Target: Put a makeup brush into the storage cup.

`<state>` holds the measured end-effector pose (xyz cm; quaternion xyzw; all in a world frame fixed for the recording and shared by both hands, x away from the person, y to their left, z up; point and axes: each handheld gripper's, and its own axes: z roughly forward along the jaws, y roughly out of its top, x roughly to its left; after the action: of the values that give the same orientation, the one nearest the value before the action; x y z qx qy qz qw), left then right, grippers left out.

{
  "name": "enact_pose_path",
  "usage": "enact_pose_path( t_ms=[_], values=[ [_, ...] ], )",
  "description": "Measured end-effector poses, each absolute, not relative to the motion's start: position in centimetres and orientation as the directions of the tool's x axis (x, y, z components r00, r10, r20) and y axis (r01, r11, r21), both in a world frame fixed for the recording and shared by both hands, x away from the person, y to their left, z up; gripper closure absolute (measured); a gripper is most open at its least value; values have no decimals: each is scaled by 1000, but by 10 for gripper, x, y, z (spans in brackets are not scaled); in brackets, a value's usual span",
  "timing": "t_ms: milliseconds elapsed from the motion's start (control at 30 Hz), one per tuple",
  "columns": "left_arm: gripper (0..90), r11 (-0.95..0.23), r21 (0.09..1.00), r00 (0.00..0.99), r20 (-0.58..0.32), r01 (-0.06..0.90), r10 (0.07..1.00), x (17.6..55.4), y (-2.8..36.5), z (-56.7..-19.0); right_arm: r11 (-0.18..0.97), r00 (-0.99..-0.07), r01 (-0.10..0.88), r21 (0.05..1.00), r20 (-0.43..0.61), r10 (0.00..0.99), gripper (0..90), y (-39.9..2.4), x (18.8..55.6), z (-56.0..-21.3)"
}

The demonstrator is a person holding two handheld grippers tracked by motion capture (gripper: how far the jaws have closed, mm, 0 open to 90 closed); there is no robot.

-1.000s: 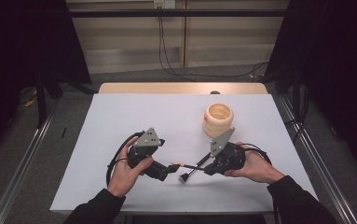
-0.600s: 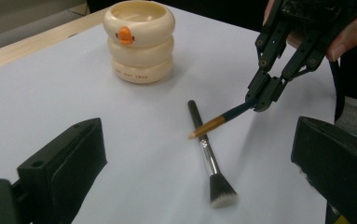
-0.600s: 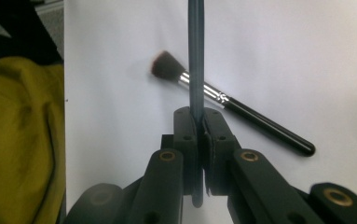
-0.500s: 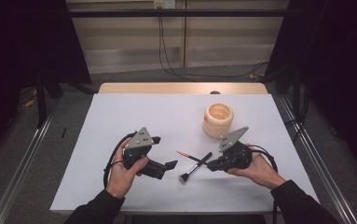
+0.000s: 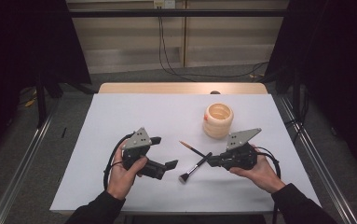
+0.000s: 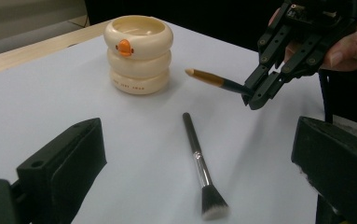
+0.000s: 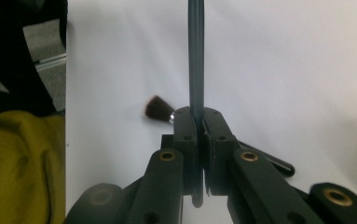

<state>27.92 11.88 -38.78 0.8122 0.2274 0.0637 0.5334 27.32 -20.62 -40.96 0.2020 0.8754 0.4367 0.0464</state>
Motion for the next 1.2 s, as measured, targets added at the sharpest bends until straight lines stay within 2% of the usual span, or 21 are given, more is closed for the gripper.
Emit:
enact_pose_path(
  t_ms=[300,933,1200],
  values=[
    [24,-303,908,888,-136,289,439,276,119,-385,454,-914,264,851,70,400,859,-208,269,-404],
    [24,-297,912,899,-144,283,413,273,109,-390,270,-924,240,932,134,359,859,-216,269,-401],
    [27,-258,923,892,-159,287,423,273,105,-392,263,-930,233,936,136,343,859,-215,269,-400]
  ],
)
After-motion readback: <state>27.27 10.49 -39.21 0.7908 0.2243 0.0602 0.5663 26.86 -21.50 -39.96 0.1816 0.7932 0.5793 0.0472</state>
